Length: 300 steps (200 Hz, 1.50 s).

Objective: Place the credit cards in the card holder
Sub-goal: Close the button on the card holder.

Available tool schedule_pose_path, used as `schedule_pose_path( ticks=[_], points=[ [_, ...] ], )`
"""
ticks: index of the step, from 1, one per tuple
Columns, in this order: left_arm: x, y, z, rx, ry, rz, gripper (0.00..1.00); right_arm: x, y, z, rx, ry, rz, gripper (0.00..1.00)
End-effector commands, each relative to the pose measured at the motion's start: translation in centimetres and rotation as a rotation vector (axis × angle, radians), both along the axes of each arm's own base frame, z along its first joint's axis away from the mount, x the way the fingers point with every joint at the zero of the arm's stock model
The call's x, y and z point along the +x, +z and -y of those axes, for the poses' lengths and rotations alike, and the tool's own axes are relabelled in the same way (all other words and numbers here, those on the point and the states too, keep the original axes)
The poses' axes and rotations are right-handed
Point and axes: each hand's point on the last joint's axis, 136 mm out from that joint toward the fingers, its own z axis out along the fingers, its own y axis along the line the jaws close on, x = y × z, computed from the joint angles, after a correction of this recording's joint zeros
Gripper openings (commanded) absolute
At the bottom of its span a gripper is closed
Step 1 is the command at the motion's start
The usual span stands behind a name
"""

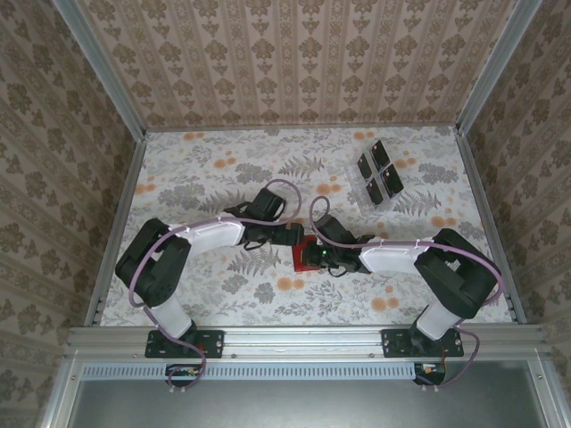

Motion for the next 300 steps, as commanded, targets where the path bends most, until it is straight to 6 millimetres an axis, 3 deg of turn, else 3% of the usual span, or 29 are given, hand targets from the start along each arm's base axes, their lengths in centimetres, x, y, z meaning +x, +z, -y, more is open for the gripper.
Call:
schedule_pose_path(
  ticks=[1,39,69,97,117,144,176,243,300],
  points=[
    [0.0,-0.7,-0.6,0.078,0.003,-0.004,1.00,-0.4,-1.0,0.6,-0.013,-0.010,-0.035,0.00],
    [-0.2,-2.5,-2.0,0.187,0.032,-0.032,1.00,-0.3,-0.2,0.6,0.003,-0.011,-0.026,0.00],
    [-0.4,-3.1,-2.8,0.223,0.048,-0.036,1.00,0.0,2.5,1.8,0.029,-0.033,0.015,0.00],
    [-0.4,-3.4,-3.0,0.230,0.058,-0.036,1.00,0.4,6.2,4.6,0.009,-0.081,0.088,0.14],
    [-0.5,-3.7,-3.1,0.233,0.060,-0.038,1.00,0.5,7.2,7.1,-0.042,-0.119,0.108,0.30],
    [-0.6,-3.9,-3.0,0.233,0.061,-0.038,1.00,0.9,7.3,9.1,-0.114,-0.144,0.100,0.42],
    [-0.8,-4.0,-3.1,0.239,0.063,-0.038,1.00,1.8,6.8,8.4,-0.155,-0.099,0.076,0.47],
    [-1.2,-4.8,-3.2,0.251,0.065,-0.044,1.00,2.6,5.0,6.4,-0.217,-0.034,0.039,0.45],
    [-1.4,-5.2,-3.5,0.254,0.065,-0.050,1.00,2.6,3.7,5.9,-0.306,0.004,0.025,0.36]
  ],
)
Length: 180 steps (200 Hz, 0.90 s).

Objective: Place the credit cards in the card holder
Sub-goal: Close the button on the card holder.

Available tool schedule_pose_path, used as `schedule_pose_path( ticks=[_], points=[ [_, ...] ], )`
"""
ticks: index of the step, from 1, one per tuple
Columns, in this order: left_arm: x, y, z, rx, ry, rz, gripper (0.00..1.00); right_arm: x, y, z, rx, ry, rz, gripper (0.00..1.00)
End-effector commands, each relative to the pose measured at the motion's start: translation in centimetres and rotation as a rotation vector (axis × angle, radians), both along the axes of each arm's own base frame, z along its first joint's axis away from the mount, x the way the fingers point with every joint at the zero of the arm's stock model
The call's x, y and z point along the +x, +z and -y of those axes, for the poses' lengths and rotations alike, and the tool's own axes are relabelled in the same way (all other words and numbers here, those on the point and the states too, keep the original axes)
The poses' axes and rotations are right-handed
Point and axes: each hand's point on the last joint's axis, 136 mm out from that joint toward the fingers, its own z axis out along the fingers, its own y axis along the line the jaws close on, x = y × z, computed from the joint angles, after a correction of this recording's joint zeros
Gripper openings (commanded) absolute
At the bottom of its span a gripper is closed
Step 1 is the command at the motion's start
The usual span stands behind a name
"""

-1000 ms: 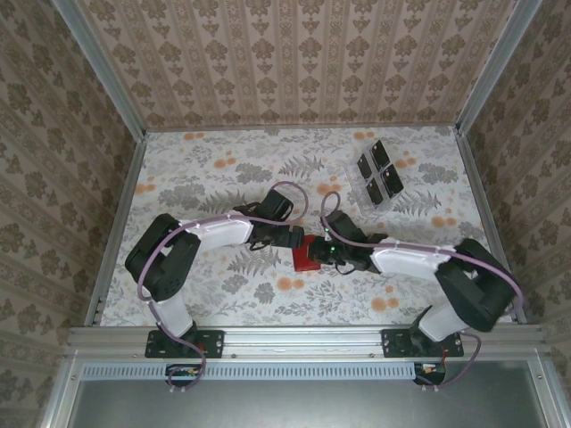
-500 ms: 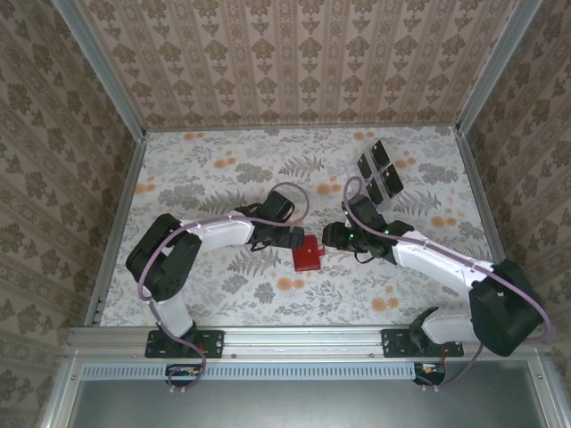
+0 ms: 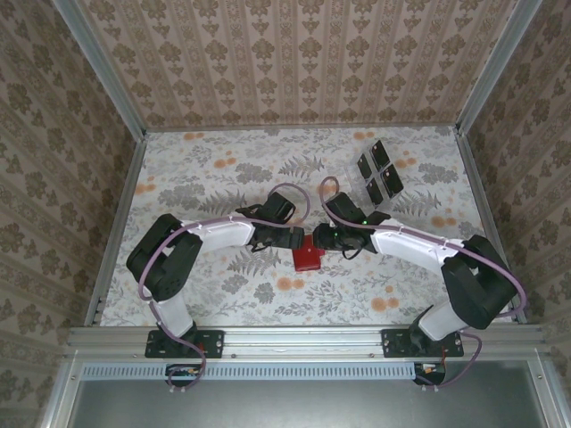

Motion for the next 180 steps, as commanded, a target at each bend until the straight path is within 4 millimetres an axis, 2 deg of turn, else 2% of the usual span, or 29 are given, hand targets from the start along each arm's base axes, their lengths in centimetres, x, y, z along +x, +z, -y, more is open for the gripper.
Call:
schedule_pose_path(
  ticks=[1,58,92,128,180],
  points=[
    [-1.7,-3.3,-2.7,0.102,0.037,-0.081,1.00,0.0,-0.5,0.6,-0.079,0.009,-0.010,0.36],
    [-1.8,-3.4,-2.7,0.096,0.038,-0.080,1.00,-0.2,-1.3,1.1,-0.117,0.006,-0.022,0.18],
    [-1.9,-3.4,-2.7,0.093,0.037,-0.080,1.00,-0.3,-1.5,1.2,-0.121,0.004,-0.027,0.14],
    [-2.0,-3.5,-2.8,0.094,0.036,-0.082,1.00,-0.3,-1.4,1.2,-0.114,0.002,-0.024,0.00],
    [-1.9,-3.5,-2.8,0.091,0.038,-0.078,1.00,-0.2,0.5,-0.2,-0.014,0.016,0.003,0.00]
  ],
)
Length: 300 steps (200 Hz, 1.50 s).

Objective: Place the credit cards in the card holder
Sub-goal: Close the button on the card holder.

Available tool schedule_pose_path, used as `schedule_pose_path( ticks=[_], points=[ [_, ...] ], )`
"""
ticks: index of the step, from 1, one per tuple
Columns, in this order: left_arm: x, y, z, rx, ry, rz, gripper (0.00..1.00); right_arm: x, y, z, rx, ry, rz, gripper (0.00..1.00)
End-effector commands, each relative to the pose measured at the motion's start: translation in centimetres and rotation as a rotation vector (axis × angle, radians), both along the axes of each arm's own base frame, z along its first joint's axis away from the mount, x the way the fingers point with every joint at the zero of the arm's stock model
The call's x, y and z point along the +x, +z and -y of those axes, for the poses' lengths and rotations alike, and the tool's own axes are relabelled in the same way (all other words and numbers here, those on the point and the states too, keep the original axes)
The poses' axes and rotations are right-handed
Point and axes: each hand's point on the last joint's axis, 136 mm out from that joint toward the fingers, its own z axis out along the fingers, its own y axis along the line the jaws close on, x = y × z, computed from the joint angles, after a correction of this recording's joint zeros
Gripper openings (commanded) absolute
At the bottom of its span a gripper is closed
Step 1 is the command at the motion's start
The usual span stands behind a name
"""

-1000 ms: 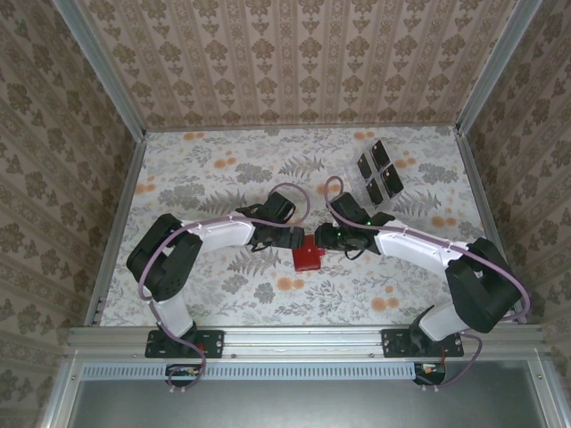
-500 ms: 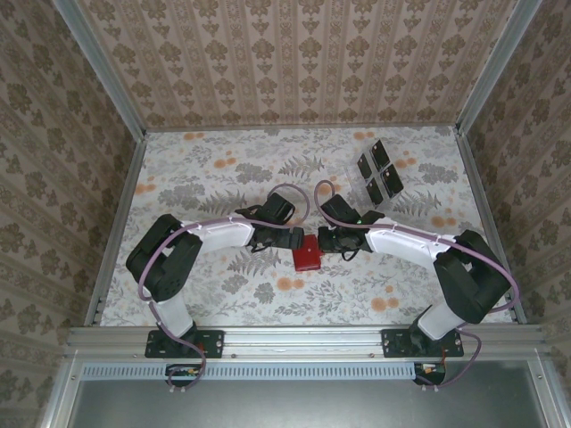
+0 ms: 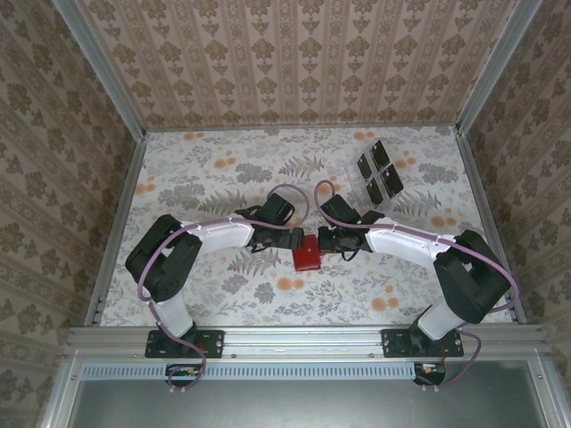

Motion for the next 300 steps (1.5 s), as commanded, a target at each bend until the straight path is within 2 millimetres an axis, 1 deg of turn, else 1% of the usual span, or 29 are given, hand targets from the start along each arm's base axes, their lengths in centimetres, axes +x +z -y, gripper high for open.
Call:
schedule_pose_path(
  ticks=[1,19,44,163,202,278,300],
  points=[
    [-2.0,-3.4,-2.7,0.098,0.036,-0.092,1.00,0.0,1.9,-1.0,0.067,0.011,0.026,0.00],
    [-2.0,-3.5,-2.8,0.099,0.036,-0.095,1.00,0.1,2.7,-1.8,0.116,0.021,0.032,0.00],
    [-2.1,-3.5,-2.7,0.095,0.034,-0.096,1.00,0.2,3.1,-2.6,0.151,0.029,0.032,0.00],
    [-2.3,-3.9,-2.7,0.098,0.035,-0.105,1.00,0.1,0.6,-5.4,0.174,0.072,-0.026,0.00],
    [-2.3,-3.9,-2.7,0.099,0.034,-0.105,1.00,-0.2,-0.3,-5.9,0.167,0.083,-0.043,0.00],
    [-2.4,-4.1,-2.8,0.103,0.035,-0.109,1.00,-0.8,-2.1,-5.7,0.156,0.078,-0.082,0.00],
    [-2.4,-4.1,-2.8,0.101,0.035,-0.108,1.00,-1.1,-2.1,-5.7,0.163,0.080,-0.087,0.00]
  ],
)
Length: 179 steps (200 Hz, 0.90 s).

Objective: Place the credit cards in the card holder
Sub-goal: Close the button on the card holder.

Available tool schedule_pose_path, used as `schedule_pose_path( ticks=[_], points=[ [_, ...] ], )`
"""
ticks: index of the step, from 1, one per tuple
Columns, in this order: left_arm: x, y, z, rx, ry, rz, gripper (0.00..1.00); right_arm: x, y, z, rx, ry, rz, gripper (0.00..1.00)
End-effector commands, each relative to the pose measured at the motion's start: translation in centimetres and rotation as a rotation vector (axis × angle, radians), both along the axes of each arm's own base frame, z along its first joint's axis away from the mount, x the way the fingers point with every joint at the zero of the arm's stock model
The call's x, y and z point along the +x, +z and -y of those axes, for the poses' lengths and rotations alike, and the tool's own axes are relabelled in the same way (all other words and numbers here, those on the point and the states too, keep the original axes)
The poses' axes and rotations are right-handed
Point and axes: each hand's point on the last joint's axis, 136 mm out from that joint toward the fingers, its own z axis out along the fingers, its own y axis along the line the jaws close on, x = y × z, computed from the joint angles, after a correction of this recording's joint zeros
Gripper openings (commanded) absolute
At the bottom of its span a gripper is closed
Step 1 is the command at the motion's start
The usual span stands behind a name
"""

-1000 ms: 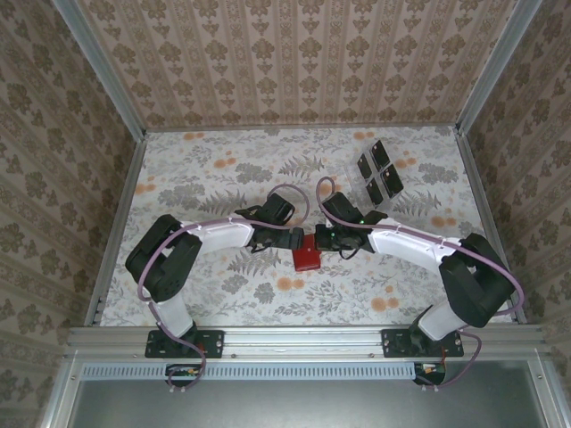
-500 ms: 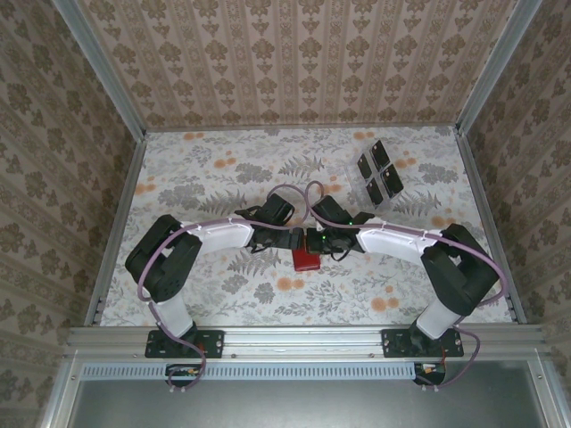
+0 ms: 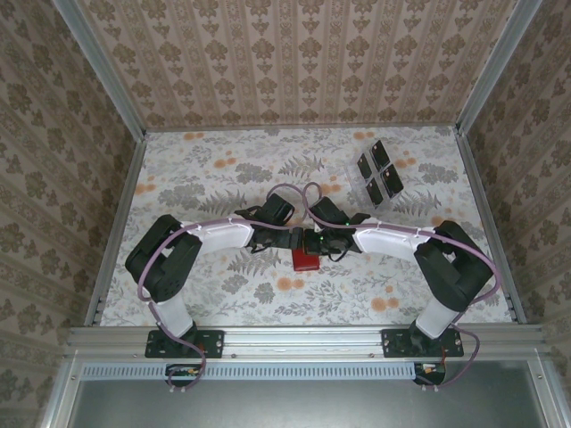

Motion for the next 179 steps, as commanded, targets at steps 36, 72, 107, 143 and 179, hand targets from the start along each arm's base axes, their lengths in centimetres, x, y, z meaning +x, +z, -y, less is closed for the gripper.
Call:
schedule_pose_path(
  ticks=[36,72,107,143,179],
  points=[
    [-2.4,-4.0,-2.8,0.109,0.026,-0.110,1.00,-1.2,-0.6,-0.5,0.011,0.018,-0.031,0.00],
    [-2.4,-4.1,-2.8,0.110,0.027,-0.115,1.00,-1.4,-1.9,-0.3,-0.008,0.015,-0.056,0.00],
    [-2.5,-4.1,-2.8,0.109,0.026,-0.115,1.00,-1.8,-3.7,0.3,-0.044,0.012,-0.088,0.00],
    [-2.3,-4.0,-2.7,0.106,0.026,-0.109,1.00,-2.7,-5.5,1.3,-0.083,-0.001,-0.124,0.00],
    [-2.5,-4.1,-2.8,0.108,0.025,-0.113,1.00,-3.2,-6.5,1.8,-0.076,-0.022,-0.155,0.00]
  ],
)
